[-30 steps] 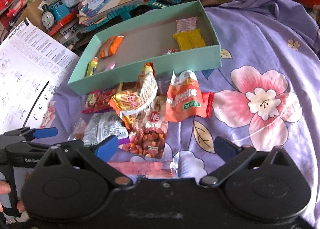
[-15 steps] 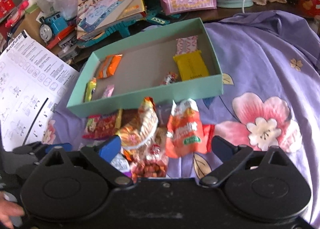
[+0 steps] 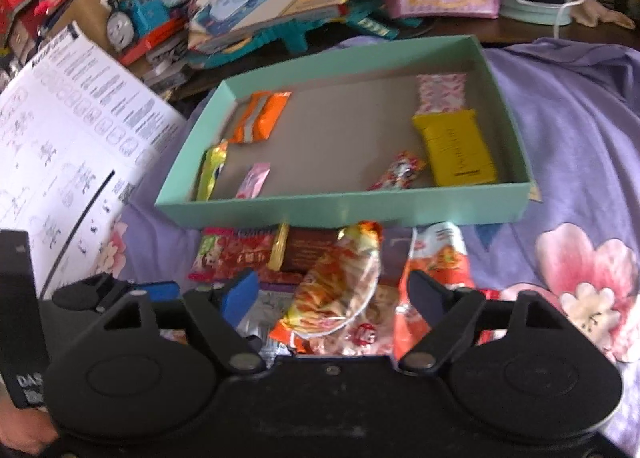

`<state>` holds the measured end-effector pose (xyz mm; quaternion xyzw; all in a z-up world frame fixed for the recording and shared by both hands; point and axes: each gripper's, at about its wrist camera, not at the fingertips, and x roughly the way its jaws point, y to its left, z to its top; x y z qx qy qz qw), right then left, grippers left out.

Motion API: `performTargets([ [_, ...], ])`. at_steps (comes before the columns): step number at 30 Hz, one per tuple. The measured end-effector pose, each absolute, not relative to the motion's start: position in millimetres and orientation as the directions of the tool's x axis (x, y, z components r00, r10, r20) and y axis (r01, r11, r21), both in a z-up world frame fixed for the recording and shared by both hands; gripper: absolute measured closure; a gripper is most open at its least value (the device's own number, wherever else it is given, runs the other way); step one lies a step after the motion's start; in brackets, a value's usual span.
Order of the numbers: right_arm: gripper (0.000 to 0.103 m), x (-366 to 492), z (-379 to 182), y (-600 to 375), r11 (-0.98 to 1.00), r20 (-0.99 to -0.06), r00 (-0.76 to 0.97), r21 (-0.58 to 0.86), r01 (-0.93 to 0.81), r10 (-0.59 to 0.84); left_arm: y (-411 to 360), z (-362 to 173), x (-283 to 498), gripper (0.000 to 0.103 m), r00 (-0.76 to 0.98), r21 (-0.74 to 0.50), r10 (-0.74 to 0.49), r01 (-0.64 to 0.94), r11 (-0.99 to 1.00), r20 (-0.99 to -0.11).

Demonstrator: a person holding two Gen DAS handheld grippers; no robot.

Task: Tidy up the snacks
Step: 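Withdraw both tools from the box back over the snack pile, then grasp orange striped wrapper with right tool while left tool grasps silver packet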

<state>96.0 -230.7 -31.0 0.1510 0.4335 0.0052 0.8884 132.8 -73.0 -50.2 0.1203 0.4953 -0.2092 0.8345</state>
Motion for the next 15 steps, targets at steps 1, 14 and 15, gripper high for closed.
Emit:
performTargets([
  [1, 0.025, 99, -34, -228, 0.955, -0.773, 0.618, 0.271, 0.117, 0.143, -69, -51, 135, 0.0, 0.417, -0.017, -0.235, 0.463, 0.886, -0.878],
  [14, 0.051, 117, -52, -217, 0.963, -0.797, 0.588, 0.247, 0.108, 0.139, -50, -54, 143, 0.0, 0.401, -0.077, -0.273, 0.441, 0.894, -0.875],
  [15, 0.054, 116, -52, -218, 0.964, -0.798, 0.588, 0.241, 0.109, 0.133, -50, -54, 143, 0.0, 0.401, -0.076, -0.273, 0.442, 0.894, -0.874],
])
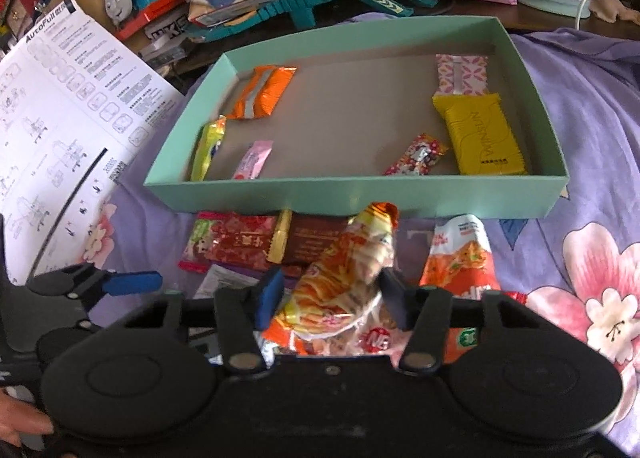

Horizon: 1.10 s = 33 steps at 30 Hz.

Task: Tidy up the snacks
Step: 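Grasp orange striped wrapper with right tool while left tool grasps silver packet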

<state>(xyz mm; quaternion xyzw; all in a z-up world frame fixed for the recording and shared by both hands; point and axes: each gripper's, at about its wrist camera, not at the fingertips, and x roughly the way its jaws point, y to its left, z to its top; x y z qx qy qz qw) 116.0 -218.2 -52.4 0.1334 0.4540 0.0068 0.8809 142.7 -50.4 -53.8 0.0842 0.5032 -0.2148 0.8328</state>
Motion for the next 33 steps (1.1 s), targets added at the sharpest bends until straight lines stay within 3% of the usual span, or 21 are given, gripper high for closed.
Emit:
performTargets([
  [5, 0.063, 111, -55, -224, 0.967, -0.801, 0.587, 0.228, 0.114, 0.119, -51, -55, 142, 0.0, 0.386, -0.086, -0.281, 0.45, 0.889, -0.879],
  [11, 0.065, 95, -59, -242, 0.949, -0.798, 0.586, 0.276, 0.151, 0.138, -63, -56, 136, 0.0, 0.369, -0.082, -0.29, 0.487, 0.87, -0.883],
  [14, 0.065, 90, -61, -248, 0.942, -0.794, 0.589, 0.297, 0.155, 0.153, -73, -58, 134, 0.005, 0.352, -0.087, -0.296, 0.504, 0.859, -0.888],
  [16, 0.065, 88, -61, -249, 0.939, -0.791, 0.59, 0.307, 0.156, 0.161, -80, -57, 131, 0.013, 0.358, -0.079, -0.302, 0.522, 0.849, -0.884],
  [18, 0.064, 89, -62, -249, 0.939, -0.789, 0.591, 0.309, 0.151, 0.165, -86, -54, 128, 0.031, 0.352, -0.084, -0.314, 0.537, 0.839, -0.882],
  [21, 0.062, 93, -63, -246, 0.935, -0.785, 0.594, 0.322, 0.147, 0.176, -90, -52, 123, 0.043, 0.345, -0.094, -0.324, 0.545, 0.833, -0.881],
  [24, 0.061, 92, -65, -244, 0.93, -0.779, 0.599, 0.335, 0.152, 0.183, -91, -49, 117, 0.051, 0.357, -0.091, -0.331, 0.548, 0.832, -0.874],
  [26, 0.072, 90, -64, -242, 0.929, -0.769, 0.611, 0.341, 0.143, 0.188, -90, -46, 113, 0.055, 0.368, -0.083, -0.332, 0.551, 0.83, -0.869],
  [27, 0.074, 88, -63, -242, 0.928, -0.765, 0.616, 0.344, 0.144, 0.189, -89, -43, 112, 0.062, 0.375, -0.087, -0.337, 0.548, 0.832, -0.864],
  [30, 0.075, 80, -57, -244, 0.926, -0.757, 0.628, 0.348, 0.148, 0.183, -85, -34, 113, 0.077, 0.372, -0.116, -0.358, 0.537, 0.836, -0.856],
  [33, 0.075, 73, -49, -249, 0.925, -0.745, 0.644, 0.347, 0.152, 0.174, -83, -27, 110, 0.083, 0.385, -0.111, -0.362, 0.54, 0.834, -0.849],
])
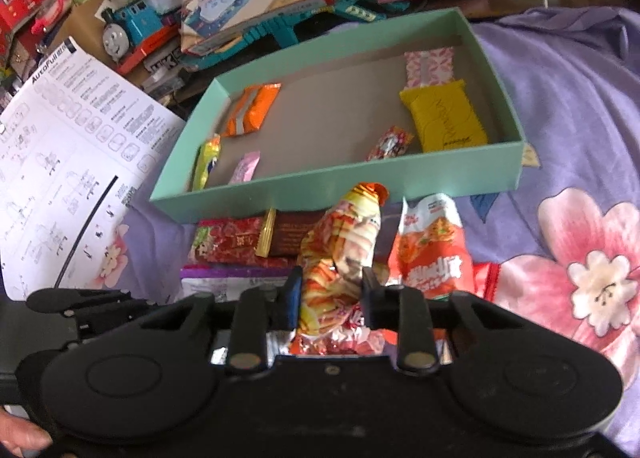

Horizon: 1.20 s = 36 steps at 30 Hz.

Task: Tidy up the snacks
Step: 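Grasp orange striped wrapper with right tool while left tool grasps silver packet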

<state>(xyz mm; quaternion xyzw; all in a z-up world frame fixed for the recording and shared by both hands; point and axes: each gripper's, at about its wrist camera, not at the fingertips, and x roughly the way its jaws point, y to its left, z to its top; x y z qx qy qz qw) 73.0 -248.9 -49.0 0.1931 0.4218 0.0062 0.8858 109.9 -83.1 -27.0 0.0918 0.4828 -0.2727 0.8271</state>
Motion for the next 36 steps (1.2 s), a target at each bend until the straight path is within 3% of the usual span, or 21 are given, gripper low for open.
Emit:
performTargets([
  [9, 0.076, 59, -28, -253, 0.939, -0.728, 0.674, 0.308, 0.154, 0.128, -83, -7, 98, 0.094, 0.424, -0.12, -0.398, 0.547, 0.828, -0.814],
  [13, 0.076, 54, -27, -251, 0.946, -0.733, 0.67, 0.289, 0.147, 0.12, -93, -16, 90, 0.092, 0.386, -0.09, -0.391, 0.605, 0.791, -0.836],
  [18, 0.076, 49, -30, -252, 0.946, -0.737, 0.666, 0.287, 0.151, 0.117, -101, -35, 94, 0.064, 0.379, -0.067, -0.342, 0.579, 0.812, -0.86],
  [24, 0.076, 43, -39, -264, 0.94, -0.746, 0.656, 0.292, 0.174, 0.111, -122, -50, 92, 0.045, 0.364, -0.037, -0.317, 0.603, 0.797, -0.876],
  [25, 0.076, 42, -41, -265, 0.939, -0.748, 0.654, 0.295, 0.179, 0.11, -124, -51, 92, 0.047, 0.367, -0.036, -0.315, 0.6, 0.799, -0.875],
  [28, 0.076, 40, -44, -269, 0.935, -0.748, 0.654, 0.302, 0.186, 0.112, -125, -47, 92, 0.085, 0.38, -0.028, -0.31, 0.592, 0.806, -0.871],
  [30, 0.076, 39, -43, -268, 0.936, -0.747, 0.656, 0.299, 0.187, 0.107, -122, -38, 89, 0.09, 0.405, -0.027, -0.325, 0.59, 0.807, -0.855],
  [36, 0.076, 38, -36, -268, 0.938, -0.742, 0.664, 0.288, 0.192, 0.092, -112, -15, 91, 0.091, 0.434, -0.046, -0.347, 0.569, 0.821, -0.831],
])
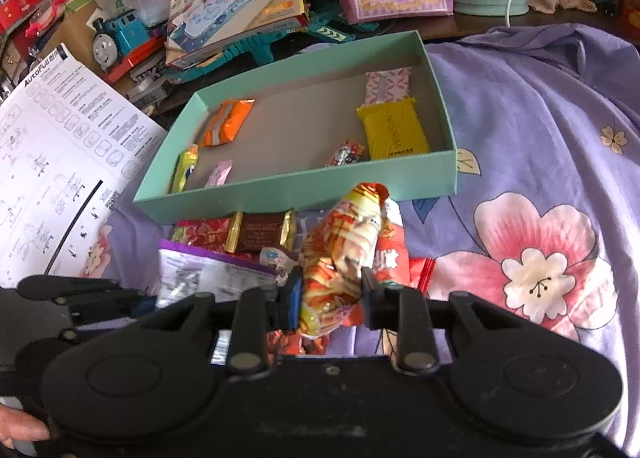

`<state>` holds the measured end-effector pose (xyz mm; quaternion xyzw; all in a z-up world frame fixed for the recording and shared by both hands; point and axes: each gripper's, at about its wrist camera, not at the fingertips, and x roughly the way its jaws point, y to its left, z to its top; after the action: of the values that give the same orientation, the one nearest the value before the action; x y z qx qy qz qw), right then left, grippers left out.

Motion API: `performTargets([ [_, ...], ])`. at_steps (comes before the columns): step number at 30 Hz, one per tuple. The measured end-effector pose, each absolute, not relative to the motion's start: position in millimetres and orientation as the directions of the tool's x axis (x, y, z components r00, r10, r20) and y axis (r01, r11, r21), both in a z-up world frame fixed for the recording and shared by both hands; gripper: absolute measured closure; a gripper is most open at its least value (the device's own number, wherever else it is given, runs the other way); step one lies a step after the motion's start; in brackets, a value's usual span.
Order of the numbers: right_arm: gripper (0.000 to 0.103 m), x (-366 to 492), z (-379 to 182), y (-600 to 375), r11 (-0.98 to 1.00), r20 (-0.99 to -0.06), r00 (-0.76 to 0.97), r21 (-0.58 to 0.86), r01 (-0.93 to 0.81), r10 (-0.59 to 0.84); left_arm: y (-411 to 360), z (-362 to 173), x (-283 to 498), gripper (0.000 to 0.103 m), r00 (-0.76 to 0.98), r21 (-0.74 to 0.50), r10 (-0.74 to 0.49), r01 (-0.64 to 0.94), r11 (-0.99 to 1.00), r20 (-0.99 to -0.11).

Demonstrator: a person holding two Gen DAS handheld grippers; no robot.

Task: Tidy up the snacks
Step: 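Grasp orange striped wrapper with right tool while left tool grasps silver packet, then carry both snacks into the green box and open both tools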

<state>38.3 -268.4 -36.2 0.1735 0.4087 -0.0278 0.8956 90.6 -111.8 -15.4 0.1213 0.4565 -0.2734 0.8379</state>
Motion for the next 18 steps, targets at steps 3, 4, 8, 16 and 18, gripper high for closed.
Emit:
performTargets([
  [3, 0.076, 39, -27, -267, 0.942, -0.734, 0.673, 0.282, 0.181, 0.091, -103, 2, 95, 0.091, 0.462, -0.057, -0.364, 0.554, 0.83, -0.808],
  [4, 0.076, 40, -22, -267, 0.945, -0.729, 0.678, 0.277, 0.175, 0.088, -100, 8, 99, 0.091, 0.471, -0.061, -0.368, 0.547, 0.835, -0.802],
  [8, 0.076, 56, 0, -267, 0.957, -0.708, 0.703, 0.244, 0.154, 0.068, -87, 26, 127, 0.091, 0.506, -0.068, -0.374, 0.523, 0.85, -0.777],
  [16, 0.076, 129, 24, -267, 0.98, -0.696, 0.717, 0.163, 0.114, 0.033, -85, 41, 204, 0.09, 0.544, -0.042, -0.357, 0.507, 0.861, -0.759],
  [18, 0.076, 154, 23, -268, 0.983, -0.698, 0.715, 0.146, 0.11, 0.023, -93, 38, 227, 0.09, 0.546, -0.03, -0.349, 0.509, 0.861, -0.762],
])
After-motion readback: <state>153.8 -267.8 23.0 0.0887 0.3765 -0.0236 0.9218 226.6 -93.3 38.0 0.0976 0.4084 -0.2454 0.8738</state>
